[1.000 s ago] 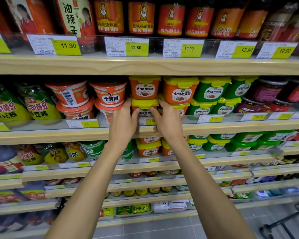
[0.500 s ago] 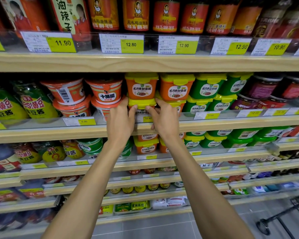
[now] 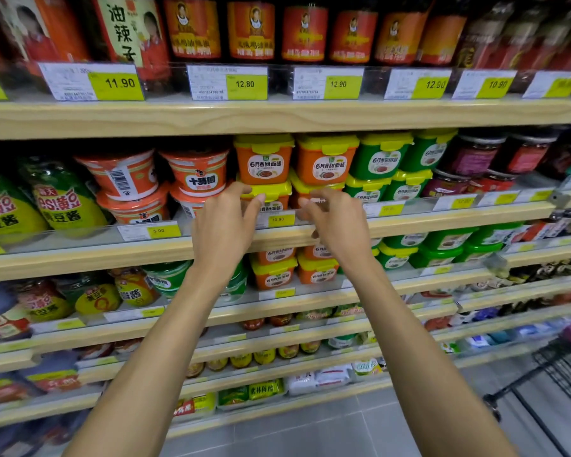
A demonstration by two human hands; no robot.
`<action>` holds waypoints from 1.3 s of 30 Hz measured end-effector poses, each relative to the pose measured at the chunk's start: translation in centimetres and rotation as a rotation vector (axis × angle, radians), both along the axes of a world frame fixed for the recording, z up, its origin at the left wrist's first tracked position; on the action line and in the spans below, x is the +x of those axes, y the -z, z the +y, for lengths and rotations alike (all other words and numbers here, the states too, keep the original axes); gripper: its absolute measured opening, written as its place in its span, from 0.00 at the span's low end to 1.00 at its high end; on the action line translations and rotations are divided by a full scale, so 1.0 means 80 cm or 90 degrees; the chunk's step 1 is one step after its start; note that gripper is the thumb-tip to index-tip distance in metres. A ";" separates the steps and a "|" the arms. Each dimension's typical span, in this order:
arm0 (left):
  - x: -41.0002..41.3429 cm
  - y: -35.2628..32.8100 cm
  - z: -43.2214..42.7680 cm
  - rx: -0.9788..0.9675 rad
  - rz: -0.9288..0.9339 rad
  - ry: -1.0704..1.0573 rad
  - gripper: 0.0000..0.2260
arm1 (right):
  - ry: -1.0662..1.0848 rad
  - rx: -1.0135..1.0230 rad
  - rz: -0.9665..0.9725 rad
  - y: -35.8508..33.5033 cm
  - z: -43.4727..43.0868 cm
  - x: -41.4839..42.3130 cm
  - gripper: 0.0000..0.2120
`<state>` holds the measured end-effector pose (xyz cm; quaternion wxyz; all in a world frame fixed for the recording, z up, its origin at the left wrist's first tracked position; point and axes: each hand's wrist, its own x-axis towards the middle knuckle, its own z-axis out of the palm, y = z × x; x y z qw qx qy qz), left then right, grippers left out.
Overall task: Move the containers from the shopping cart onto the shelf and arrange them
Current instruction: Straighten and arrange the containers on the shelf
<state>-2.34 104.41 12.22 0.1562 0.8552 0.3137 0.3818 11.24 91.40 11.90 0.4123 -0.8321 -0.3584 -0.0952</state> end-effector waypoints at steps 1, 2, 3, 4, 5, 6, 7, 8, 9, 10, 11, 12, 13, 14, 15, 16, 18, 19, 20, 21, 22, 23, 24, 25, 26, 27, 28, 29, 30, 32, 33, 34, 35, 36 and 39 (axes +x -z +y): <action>0.003 -0.004 -0.004 -0.003 -0.003 0.016 0.17 | 0.019 -0.009 -0.003 -0.001 -0.008 0.004 0.20; 0.007 -0.007 -0.008 -0.008 0.000 0.031 0.17 | 0.040 -0.016 -0.008 -0.003 -0.016 0.007 0.19; 0.012 -0.009 -0.014 -0.013 0.005 0.045 0.17 | 0.059 -0.019 -0.011 -0.006 -0.024 0.011 0.19; 0.018 -0.010 -0.020 -0.017 0.013 0.055 0.17 | 0.079 -0.023 -0.013 -0.010 -0.033 0.013 0.18; 0.025 -0.012 -0.027 -0.019 0.021 0.065 0.17 | 0.100 -0.027 -0.018 -0.015 -0.042 0.016 0.19; 0.031 -0.013 -0.035 -0.020 0.029 0.071 0.17 | 0.118 -0.034 -0.022 -0.019 -0.049 0.019 0.20; 0.037 -0.015 -0.041 -0.018 0.032 0.075 0.18 | 0.128 -0.035 -0.024 -0.023 -0.055 0.023 0.21; 0.042 -0.016 -0.047 -0.015 0.034 0.073 0.18 | 0.131 -0.031 -0.023 -0.027 -0.060 0.027 0.22; 0.048 -0.018 -0.052 -0.011 0.034 0.069 0.18 | 0.126 -0.025 -0.021 -0.030 -0.063 0.033 0.23; 0.053 -0.020 -0.056 -0.006 0.034 0.065 0.18 | 0.113 -0.023 -0.019 -0.032 -0.064 0.038 0.24; 0.058 -0.020 -0.060 -0.002 0.031 0.062 0.19 | 0.095 -0.021 -0.016 -0.034 -0.064 0.045 0.24; 0.063 -0.019 -0.063 0.001 0.026 0.059 0.19 | 0.075 -0.022 -0.009 -0.035 -0.062 0.051 0.25; 0.068 -0.019 -0.065 0.004 0.022 0.054 0.20 | 0.057 -0.024 -0.002 -0.037 -0.060 0.057 0.25; 0.073 -0.020 -0.068 0.004 0.020 0.045 0.20 | 0.041 -0.027 0.003 -0.037 -0.058 0.062 0.26; 0.078 -0.021 -0.070 0.002 0.019 0.033 0.20 | 0.028 -0.027 0.005 -0.037 -0.054 0.066 0.27; 0.084 -0.024 -0.072 0.001 0.020 0.017 0.20 | 0.015 -0.026 0.007 -0.037 -0.051 0.070 0.27; 0.095 -0.028 -0.076 0.013 0.024 -0.027 0.20 | -0.006 -0.022 -0.003 -0.037 -0.047 0.077 0.27; 0.100 -0.030 -0.077 0.023 0.027 -0.052 0.19 | -0.014 -0.017 -0.017 -0.036 -0.044 0.081 0.27; 0.105 -0.032 -0.078 0.029 0.031 -0.077 0.18 | -0.019 -0.012 -0.035 -0.035 -0.042 0.086 0.26; 0.108 -0.033 -0.078 0.033 0.034 -0.096 0.18 | -0.021 -0.007 -0.050 -0.035 -0.040 0.088 0.25; 0.111 -0.031 -0.078 0.034 0.035 -0.107 0.17 | -0.019 -0.001 -0.061 -0.035 -0.039 0.090 0.23; 0.114 -0.029 -0.079 0.035 0.032 -0.110 0.16 | -0.014 0.002 -0.070 -0.035 -0.038 0.091 0.22; 0.116 -0.027 -0.079 0.038 0.031 -0.112 0.15 | -0.005 -0.002 -0.079 -0.035 -0.036 0.091 0.21; 0.118 -0.025 -0.079 0.040 0.030 -0.116 0.15 | 0.004 -0.011 -0.089 -0.036 -0.035 0.091 0.19; 0.120 -0.024 -0.078 0.040 0.030 -0.121 0.15 | 0.009 -0.019 -0.095 -0.036 -0.033 0.090 0.19; 0.121 -0.024 -0.076 0.041 0.028 -0.124 0.15 | 0.008 -0.024 -0.094 -0.036 -0.031 0.089 0.18; 0.123 -0.023 -0.075 0.043 0.025 -0.123 0.15 | 0.003 -0.026 -0.091 -0.037 -0.030 0.089 0.18; 0.124 -0.023 -0.074 0.047 0.019 -0.120 0.15 | 0.000 -0.029 -0.089 -0.038 -0.028 0.088 0.18; 0.125 -0.024 -0.073 0.051 0.014 -0.117 0.14 | -0.002 -0.033 -0.088 -0.039 -0.027 0.088 0.18; 0.128 -0.026 -0.072 0.054 0.006 -0.114 0.13 | -0.001 -0.033 -0.087 -0.040 -0.025 0.087 0.18; 0.129 -0.027 -0.071 0.052 0.001 -0.110 0.12 | 0.003 -0.034 -0.085 -0.041 -0.023 0.086 0.18; 0.130 -0.026 -0.070 0.049 -0.003 -0.107 0.12 | 0.007 -0.039 -0.081 -0.042 -0.021 0.085 0.17; 0.131 -0.026 -0.068 0.048 -0.006 -0.107 0.11 | 0.012 -0.046 -0.075 -0.043 -0.019 0.084 0.17; 0.133 -0.026 -0.066 0.046 -0.008 -0.107 0.11 | 0.018 -0.051 -0.069 -0.044 -0.015 0.084 0.17; 0.138 -0.026 -0.062 0.039 -0.005 -0.115 0.11 | 0.038 -0.069 -0.073 -0.042 -0.006 0.084 0.14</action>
